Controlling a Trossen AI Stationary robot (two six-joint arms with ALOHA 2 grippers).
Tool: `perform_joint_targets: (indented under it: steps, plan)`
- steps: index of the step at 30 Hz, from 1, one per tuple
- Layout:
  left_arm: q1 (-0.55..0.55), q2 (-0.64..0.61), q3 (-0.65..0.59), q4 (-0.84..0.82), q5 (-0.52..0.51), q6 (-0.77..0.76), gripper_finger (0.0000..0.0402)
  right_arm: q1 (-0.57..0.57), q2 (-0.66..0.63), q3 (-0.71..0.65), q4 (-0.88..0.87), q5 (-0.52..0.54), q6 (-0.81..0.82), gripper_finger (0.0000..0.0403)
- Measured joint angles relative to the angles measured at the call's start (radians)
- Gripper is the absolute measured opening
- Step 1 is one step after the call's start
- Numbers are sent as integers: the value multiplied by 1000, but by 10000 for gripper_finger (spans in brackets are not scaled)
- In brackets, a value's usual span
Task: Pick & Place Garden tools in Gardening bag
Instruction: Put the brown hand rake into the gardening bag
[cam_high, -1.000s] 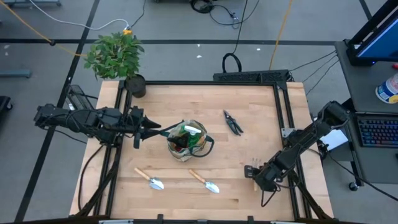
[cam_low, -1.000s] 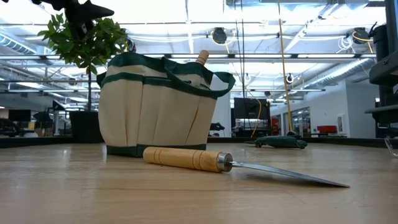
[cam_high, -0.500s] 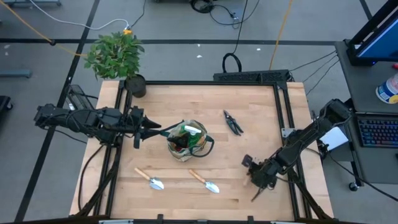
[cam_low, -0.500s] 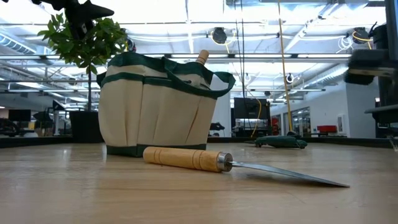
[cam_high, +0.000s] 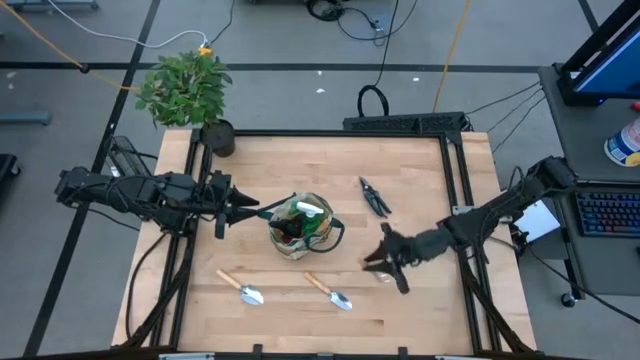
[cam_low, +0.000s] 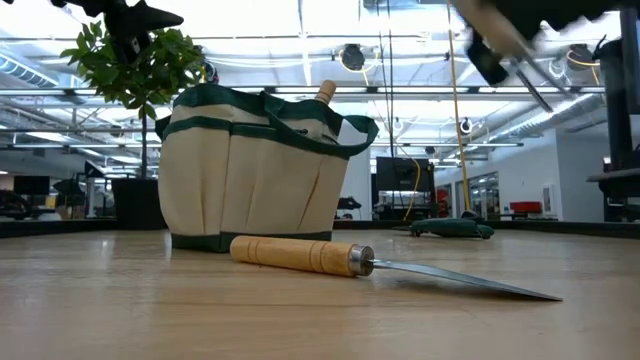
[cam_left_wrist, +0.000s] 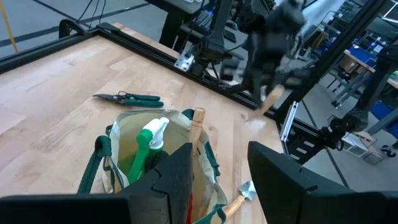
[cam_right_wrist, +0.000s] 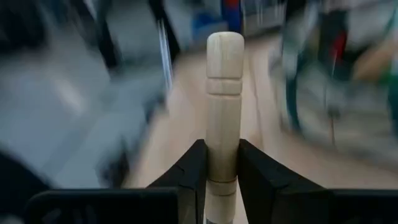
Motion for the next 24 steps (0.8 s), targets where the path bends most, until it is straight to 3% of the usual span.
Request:
perform_joint_targets:
  steps: [6,17,24]
  plan:
    - [0,0,0,0,0,0,159,-121,13,0,394,0,111,58]
    - [0,0,0,0,0,59,159,-287,133,2,859,27,176,58]
    - [0,0,0,1,0,41,159,-341,279,138,947,-4,58,58]
